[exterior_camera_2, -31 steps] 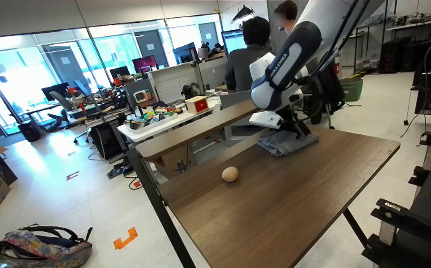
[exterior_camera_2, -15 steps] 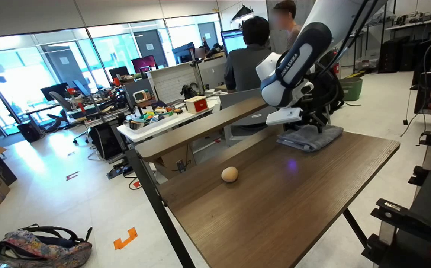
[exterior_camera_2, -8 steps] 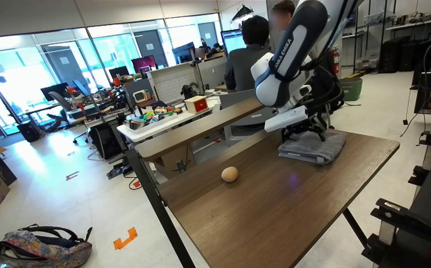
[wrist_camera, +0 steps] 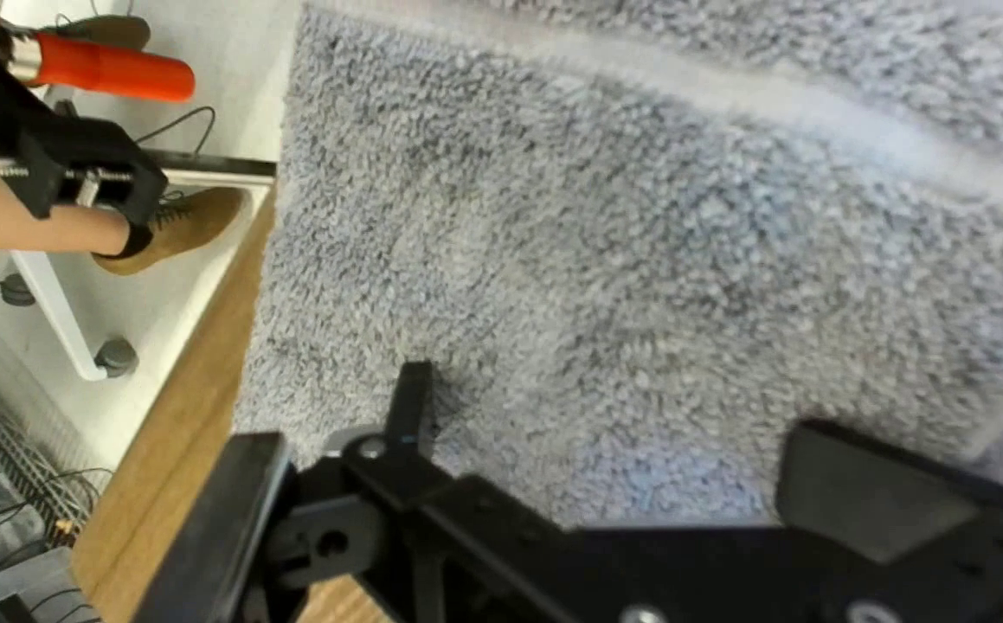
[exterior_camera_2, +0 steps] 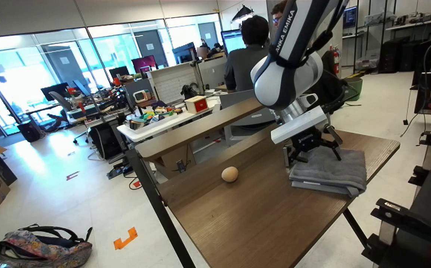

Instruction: Wipe the table with the towel then move the plush toy

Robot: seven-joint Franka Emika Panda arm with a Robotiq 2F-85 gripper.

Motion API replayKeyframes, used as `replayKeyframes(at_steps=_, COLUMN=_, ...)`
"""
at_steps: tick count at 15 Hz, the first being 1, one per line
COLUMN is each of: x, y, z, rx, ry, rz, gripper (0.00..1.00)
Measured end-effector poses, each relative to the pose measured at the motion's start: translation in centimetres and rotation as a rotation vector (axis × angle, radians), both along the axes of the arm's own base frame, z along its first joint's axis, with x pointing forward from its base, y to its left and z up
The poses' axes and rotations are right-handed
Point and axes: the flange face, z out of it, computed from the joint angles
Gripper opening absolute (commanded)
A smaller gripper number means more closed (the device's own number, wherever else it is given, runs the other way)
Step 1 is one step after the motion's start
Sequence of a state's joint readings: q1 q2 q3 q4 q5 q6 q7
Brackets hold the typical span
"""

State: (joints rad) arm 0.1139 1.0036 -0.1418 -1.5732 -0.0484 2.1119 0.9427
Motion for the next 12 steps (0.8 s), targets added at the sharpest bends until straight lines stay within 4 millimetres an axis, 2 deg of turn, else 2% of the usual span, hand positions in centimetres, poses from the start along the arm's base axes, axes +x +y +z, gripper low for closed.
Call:
replayKeyframes(at_steps=2, x=-0.6, y=0.2, z=0.0, rx=0.002, ry=0.010, rz=-0.031, gripper=1.00)
replayKeyframes(at_steps=5, x=-0.4, y=-0.8, z=0.1, rx=-0.035, ry=0.000, rz=-0.113, gripper=1.00)
replayKeyframes(at_steps=7, x=0.4, y=-2.7, z=0.1, rx=-0.081, ry=-0.027, rz=-0.188, gripper=1.00)
replayKeyframes(at_steps=12, x=3.3, y=-9.4, z=0.2, rx=-0.191, ry=-0.124, rz=-0.398, gripper=1.00)
